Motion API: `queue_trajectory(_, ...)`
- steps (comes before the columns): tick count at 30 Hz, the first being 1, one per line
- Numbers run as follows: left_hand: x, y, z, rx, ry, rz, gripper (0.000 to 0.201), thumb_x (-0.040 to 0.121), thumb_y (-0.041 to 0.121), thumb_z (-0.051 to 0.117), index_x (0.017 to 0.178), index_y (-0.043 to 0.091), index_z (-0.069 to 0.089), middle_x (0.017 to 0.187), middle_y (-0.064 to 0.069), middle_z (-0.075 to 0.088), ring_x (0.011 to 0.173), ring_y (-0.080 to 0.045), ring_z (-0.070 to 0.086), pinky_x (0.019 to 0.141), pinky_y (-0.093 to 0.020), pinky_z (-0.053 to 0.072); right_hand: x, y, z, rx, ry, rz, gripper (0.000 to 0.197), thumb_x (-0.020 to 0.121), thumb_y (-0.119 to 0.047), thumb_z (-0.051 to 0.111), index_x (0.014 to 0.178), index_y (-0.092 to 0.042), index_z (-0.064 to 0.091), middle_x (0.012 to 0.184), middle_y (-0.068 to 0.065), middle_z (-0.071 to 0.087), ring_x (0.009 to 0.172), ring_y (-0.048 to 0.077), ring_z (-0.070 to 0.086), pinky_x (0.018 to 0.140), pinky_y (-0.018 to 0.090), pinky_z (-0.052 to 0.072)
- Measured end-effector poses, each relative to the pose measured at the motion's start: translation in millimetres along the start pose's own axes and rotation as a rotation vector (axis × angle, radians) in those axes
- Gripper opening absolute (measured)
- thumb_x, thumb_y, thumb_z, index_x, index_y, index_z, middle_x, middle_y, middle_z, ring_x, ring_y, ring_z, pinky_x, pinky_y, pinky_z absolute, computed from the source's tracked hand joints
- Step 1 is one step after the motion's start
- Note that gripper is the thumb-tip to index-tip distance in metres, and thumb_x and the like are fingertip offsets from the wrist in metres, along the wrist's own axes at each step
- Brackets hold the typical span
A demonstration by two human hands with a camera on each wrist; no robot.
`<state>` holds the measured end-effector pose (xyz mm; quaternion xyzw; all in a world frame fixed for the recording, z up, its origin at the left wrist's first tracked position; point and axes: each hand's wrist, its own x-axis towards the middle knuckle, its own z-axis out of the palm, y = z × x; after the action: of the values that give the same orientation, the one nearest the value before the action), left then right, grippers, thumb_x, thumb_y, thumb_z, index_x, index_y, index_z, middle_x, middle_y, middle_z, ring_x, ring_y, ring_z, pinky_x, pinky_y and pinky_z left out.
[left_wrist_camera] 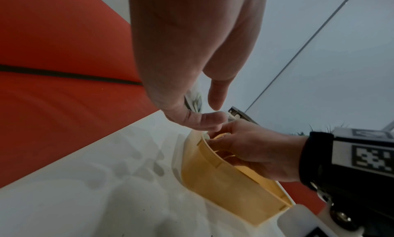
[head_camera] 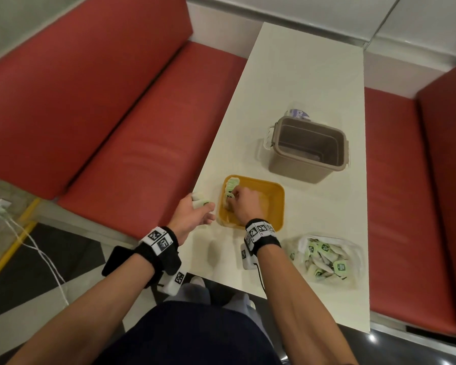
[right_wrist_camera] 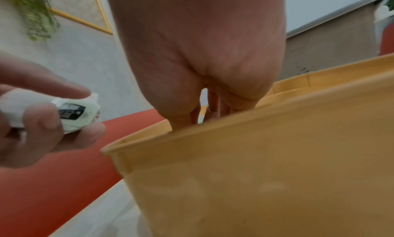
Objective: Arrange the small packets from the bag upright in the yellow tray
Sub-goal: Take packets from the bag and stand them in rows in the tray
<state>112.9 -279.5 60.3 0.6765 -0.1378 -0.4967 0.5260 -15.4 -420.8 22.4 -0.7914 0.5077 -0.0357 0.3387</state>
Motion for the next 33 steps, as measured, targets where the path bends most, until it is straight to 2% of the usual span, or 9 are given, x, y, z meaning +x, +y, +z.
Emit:
queue_trajectory(3,7.6,-2.3,1.5,0.042,-0.006,0.001,0.038,0.095,0.007,0.080,0.127,0.004,0.059,0.100,-0.014,0.073,0.078,-0.025,0.074,0.073,-0.038,0.063,2.0,2.1,4.3,0.037,0.083,0.014,0.006,0.101,-0.023,0.071,0.104,-0.018,0.069,0.097,0.004,0.072,0.089,0.025,0.067,0.076,0.036,0.050)
queue_trajectory(8,15.4,-6.3,6.1,0.095,0.018,0.007,0.037,0.092,0.004,0.082,0.121,0.008,0.060,0.091,-0.013,0.071,0.072,-0.022,0.068,0.067,-0.034,0.059,-1.0,5.3,7.6,0.160,0.151,0.114,0.033,0.089,-0.023,0.086,0.109,-0.018,0.060,0.109,0.004,0.069,0.097,0.024,0.066,0.083,0.040,0.055)
queue_trajectory(13,19.6,-12.8,9.7,0.172,0.024,-0.014,0.039,0.084,0.004,0.084,0.114,0.013,0.061,0.086,-0.010,0.069,0.064,-0.021,0.061,0.064,-0.034,0.055,-3.7,5.9,9.7,0.175,0.073,0.219,0.065,0.072,-0.019,0.100,0.115,-0.011,0.052,0.113,0.008,0.063,0.097,0.023,0.061,0.059,0.018,0.037)
queue_trajectory(15,20.2,-14.9,9.9,0.209,0.024,0.000,0.039,0.082,0.006,0.085,0.112,0.014,0.062,0.087,-0.007,0.070,0.062,-0.018,0.062,0.062,-0.032,0.054,-3.7,6.6,13.2,0.164,0.046,0.233,0.068,0.073,-0.015,0.100,0.118,-0.010,0.049,0.115,0.010,0.064,0.097,0.024,0.063,0.059,0.017,0.039)
queue_trajectory(18,20.7,-16.4,10.2,0.234,0.019,0.019,0.038,0.082,0.006,0.085,0.111,0.016,0.063,0.090,-0.007,0.070,0.063,-0.018,0.064,0.063,-0.033,0.057,-3.7,5.3,18.8,0.126,0.033,0.232,0.064,0.078,-0.014,0.096,0.120,-0.010,0.048,0.117,0.013,0.067,0.103,0.029,0.069,0.073,0.031,0.056)
queue_trajectory(20,21.2,-16.8,10.4,0.248,0.007,0.033,0.036,0.082,0.004,0.085,0.108,0.016,0.063,0.089,-0.006,0.069,0.063,-0.018,0.063,0.064,-0.035,0.057,-2.3,4.0,19.8,0.085,0.046,0.214,0.055,0.083,-0.014,0.091,0.118,-0.010,0.050,0.115,0.014,0.069,0.102,0.031,0.071,0.076,0.039,0.059)
queue_trajectory(24,21.1,-16.6,8.9,0.268,-0.007,0.041,0.037,0.081,0.004,0.084,0.107,0.017,0.062,0.087,-0.006,0.069,0.063,-0.020,0.063,0.065,-0.037,0.057,0.1,0.2,19.6,0.072,0.083,0.188,0.038,0.088,-0.008,0.083,0.113,-0.011,0.054,0.108,0.011,0.070,0.091,0.027,0.067,0.069,0.036,0.048)
queue_trajectory(26,20.7,-15.8,9.0,0.272,-0.010,0.043,0.037,0.081,0.003,0.085,0.107,0.015,0.062,0.086,-0.005,0.068,0.063,-0.020,0.062,0.065,-0.037,0.056,0.3,-1.2,22.1,0.063,0.080,0.184,0.038,0.087,-0.007,0.083,0.111,-0.012,0.054,0.108,0.010,0.070,0.093,0.028,0.068,0.070,0.036,0.051)
queue_trajectory(33,17.5,-10.0,6.7,0.241,-0.034,0.017,0.038,0.083,0.005,0.086,0.109,0.016,0.061,0.088,-0.005,0.069,0.066,-0.020,0.063,0.065,-0.037,0.054,-2.0,-3.7,26.8,0.046,0.078,0.184,0.046,0.080,-0.010,0.089,0.114,-0.013,0.058,0.116,0.013,0.067,0.104,0.033,0.068,0.089,0.049,0.061)
